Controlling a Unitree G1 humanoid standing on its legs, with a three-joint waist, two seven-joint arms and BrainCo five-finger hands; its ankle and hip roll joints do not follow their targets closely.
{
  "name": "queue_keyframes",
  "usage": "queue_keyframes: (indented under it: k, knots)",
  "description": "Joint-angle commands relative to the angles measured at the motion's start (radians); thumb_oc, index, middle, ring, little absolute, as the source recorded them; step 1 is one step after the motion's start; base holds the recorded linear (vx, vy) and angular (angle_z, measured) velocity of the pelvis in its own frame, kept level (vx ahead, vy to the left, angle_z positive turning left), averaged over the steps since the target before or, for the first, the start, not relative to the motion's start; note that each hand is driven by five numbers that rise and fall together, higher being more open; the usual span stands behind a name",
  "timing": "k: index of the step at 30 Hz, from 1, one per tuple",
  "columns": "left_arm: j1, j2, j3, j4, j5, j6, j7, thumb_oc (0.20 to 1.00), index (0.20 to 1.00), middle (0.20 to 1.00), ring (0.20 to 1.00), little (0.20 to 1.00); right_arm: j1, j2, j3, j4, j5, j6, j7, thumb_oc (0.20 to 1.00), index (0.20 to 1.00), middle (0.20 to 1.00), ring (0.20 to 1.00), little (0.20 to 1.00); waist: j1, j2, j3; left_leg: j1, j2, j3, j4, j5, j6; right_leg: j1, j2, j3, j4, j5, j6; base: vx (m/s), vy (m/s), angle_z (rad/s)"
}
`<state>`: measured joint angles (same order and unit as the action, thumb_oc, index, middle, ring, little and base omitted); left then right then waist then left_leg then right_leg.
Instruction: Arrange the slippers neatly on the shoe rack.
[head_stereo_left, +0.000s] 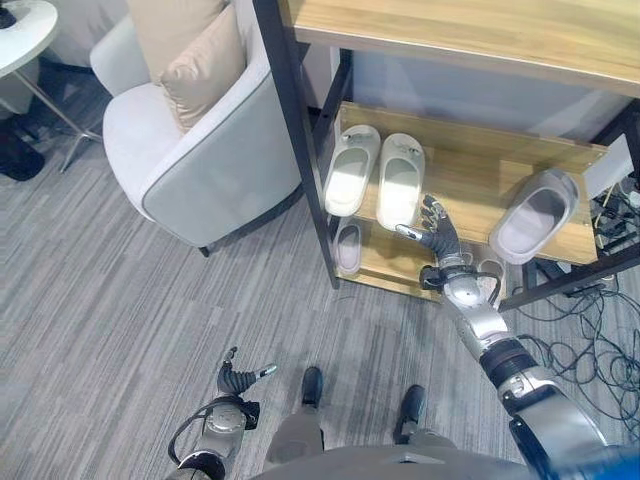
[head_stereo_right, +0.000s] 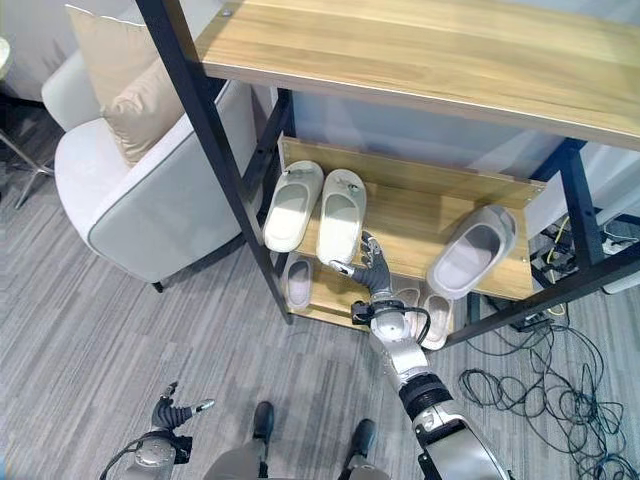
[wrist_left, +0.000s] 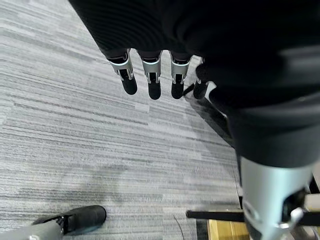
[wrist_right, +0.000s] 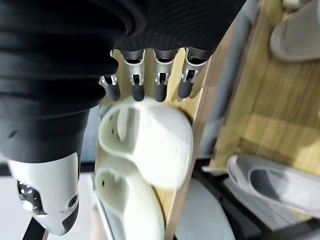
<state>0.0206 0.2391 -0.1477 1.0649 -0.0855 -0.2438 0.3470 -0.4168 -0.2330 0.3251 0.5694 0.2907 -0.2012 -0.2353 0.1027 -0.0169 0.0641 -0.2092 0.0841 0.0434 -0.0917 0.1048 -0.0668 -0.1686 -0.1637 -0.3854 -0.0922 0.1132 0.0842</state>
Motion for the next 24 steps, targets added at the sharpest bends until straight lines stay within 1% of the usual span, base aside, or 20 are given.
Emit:
queue_keyframes:
  k: [1,4,9,10,11,12,13,14,16,17,18,19,20,21,23,24]
  knots:
    - [-0.033,0.016,-0.001,0.060,0.043,-0.012,-0.010,1.000,1.000,1.000,1.000,1.000,-0.065,0.016,-0.005,-0.017,-0.007,-0.032,0.038,1.000,1.000,1.000,1.000,1.000,0.024,-0.026,0.016,-0.003,0.032,0.003,0.004,-0.077,-0.062,0.001,-0.094,0.004,0.088,-0.085,0.091,0.00,0.000,0.00]
    - [-0.024,0.014,0.002,0.068,0.044,-0.008,-0.010,1.000,1.000,1.000,1.000,1.000,-0.063,0.020,0.020,-0.022,-0.029,-0.026,0.047,1.000,1.000,1.000,1.000,1.000,0.025,-0.026,0.013,0.007,0.033,0.003,0.004,-0.079,-0.061,0.010,-0.093,0.005,0.089,-0.088,0.090,0.00,0.000,0.00]
    - [-0.020,0.011,0.005,0.072,0.043,-0.001,-0.010,1.000,1.000,1.000,1.000,1.000,-0.058,0.031,0.024,-0.024,-0.035,-0.026,0.046,1.000,1.000,1.000,1.000,1.000,0.026,-0.026,0.008,0.017,0.035,0.003,0.004,-0.083,-0.060,0.022,-0.091,0.003,0.090,-0.093,0.089,0.00,0.000,0.00]
    - [-0.019,0.003,0.007,0.072,0.037,0.004,0.000,1.000,1.000,1.000,1.000,1.000,-0.052,0.019,-0.002,-0.045,-0.081,-0.030,-0.016,1.000,1.000,1.000,1.000,1.000,0.019,-0.024,0.002,0.021,0.035,0.006,0.004,-0.085,-0.059,0.024,-0.090,0.004,0.089,-0.094,0.089,0.00,0.000,0.00]
    - [-0.019,0.001,0.008,0.071,0.035,0.005,0.001,1.000,1.000,1.000,1.000,1.000,-0.051,0.016,-0.010,-0.048,-0.100,-0.029,-0.032,1.000,1.000,1.000,1.000,1.000,0.017,-0.023,0.001,0.022,0.035,0.008,0.004,-0.086,-0.059,0.024,-0.090,0.005,0.089,-0.095,0.089,0.00,0.000,0.00]
    - [-0.019,-0.004,0.011,0.071,0.030,0.006,0.007,1.000,1.000,1.000,1.000,1.000,-0.052,0.002,-0.030,-0.062,-0.151,-0.026,-0.079,1.000,1.000,1.000,1.000,1.000,0.014,-0.022,-0.001,0.023,0.035,0.010,0.004,-0.087,-0.058,0.024,-0.090,0.006,0.089,-0.095,0.089,0.00,0.000,0.00]
    - [-0.017,-0.011,0.022,0.069,0.030,0.008,0.013,1.000,1.000,1.000,1.000,1.000,-0.048,-0.057,-0.072,-0.113,-0.303,-0.016,-0.159,1.000,1.000,1.000,1.000,1.000,0.010,-0.018,-0.001,0.031,0.038,0.012,0.004,-0.093,-0.058,0.028,-0.087,0.009,0.089,-0.099,0.090,0.00,0.000,0.00]
    - [-0.017,-0.011,0.028,0.066,0.034,0.007,0.012,1.000,1.000,1.000,1.000,1.000,-0.045,-0.089,-0.105,-0.155,-0.335,-0.016,-0.175,1.000,1.000,1.000,1.000,1.000,0.005,-0.018,-0.002,0.026,0.036,0.011,0.004,-0.091,-0.057,0.024,-0.087,0.010,0.088,-0.099,0.091,0.00,0.000,0.00]
    - [-0.023,-0.001,0.039,0.065,0.044,0.007,0.002,1.000,1.000,1.000,1.000,1.000,-0.041,-0.165,-0.160,-0.230,-0.373,-0.018,-0.188,1.000,1.000,1.000,1.000,1.000,-0.002,-0.016,0.000,0.025,0.037,0.010,0.004,-0.091,-0.058,0.020,-0.086,0.012,0.093,-0.101,0.092,0.00,0.000,0.00]
    - [-0.030,0.013,0.046,0.064,0.050,0.004,-0.001,1.000,1.000,1.000,1.000,1.000,-0.065,-0.232,-0.200,-0.257,-0.358,-0.015,-0.195,1.000,1.000,1.000,1.000,1.000,-0.008,-0.014,-0.001,0.023,0.038,0.013,0.004,-0.090,-0.060,0.014,-0.088,0.015,0.096,-0.102,0.093,-0.01,-0.017,-0.05]
    - [-0.031,0.013,0.045,0.064,0.050,0.004,-0.001,1.000,1.000,1.000,1.000,1.000,-0.066,-0.232,-0.200,-0.257,-0.358,-0.014,-0.195,1.000,1.000,1.000,1.000,1.000,-0.007,-0.013,0.000,0.023,0.039,0.014,0.004,-0.090,-0.060,0.013,-0.088,0.015,0.096,-0.102,0.093,-0.02,-0.021,-0.07]
    - [-0.034,0.017,0.048,0.064,0.051,0.004,0.000,1.000,1.000,1.000,1.000,1.000,-0.084,-0.270,-0.210,-0.250,-0.359,-0.004,-0.195,1.000,1.000,1.000,1.000,1.000,-0.011,-0.013,0.001,0.022,0.039,0.016,0.004,-0.089,-0.061,0.011,-0.088,0.017,0.098,-0.101,0.093,-0.01,-0.021,-0.12]
    - [-0.036,0.018,0.047,0.062,0.050,0.004,0.002,1.000,1.000,1.000,1.000,1.000,-0.105,-0.300,-0.214,-0.231,-0.362,0.012,-0.194,1.000,1.000,1.000,1.000,1.000,-0.013,-0.013,0.002,0.020,0.040,0.019,0.004,-0.087,-0.062,0.008,-0.088,0.019,0.100,-0.102,0.093,-0.01,-0.046,-0.11]
    - [-0.037,0.018,0.045,0.058,0.036,0.006,-0.001,1.000,1.000,1.000,1.000,1.000,-0.145,-0.371,-0.206,-0.194,-0.433,0.069,-0.206,1.000,1.000,1.000,1.000,1.000,-0.021,-0.013,0.002,0.020,0.042,0.027,0.004,-0.085,-0.065,0.003,-0.087,0.022,0.103,-0.102,0.093,0.00,-0.039,-0.10]
    - [-0.042,0.015,0.041,0.054,0.017,0.010,-0.013,1.000,1.000,1.000,1.000,1.000,-0.186,-0.418,-0.195,-0.147,-0.497,0.111,-0.210,1.000,1.000,1.000,1.000,1.000,-0.031,-0.006,0.004,0.022,0.046,0.033,0.004,-0.085,-0.067,-0.002,-0.084,0.027,0.108,-0.103,0.093,0.01,-0.029,-0.10]
    - [-0.047,0.017,0.038,0.054,0.011,0.012,-0.026,1.000,1.000,1.000,1.000,1.000,-0.223,-0.447,-0.181,-0.101,-0.530,0.136,-0.194,1.000,1.000,1.000,1.000,1.000,-0.038,0.001,0.005,0.023,0.050,0.040,0.004,-0.084,-0.069,-0.007,-0.083,0.031,0.113,-0.105,0.092,0.01,-0.025,-0.19]
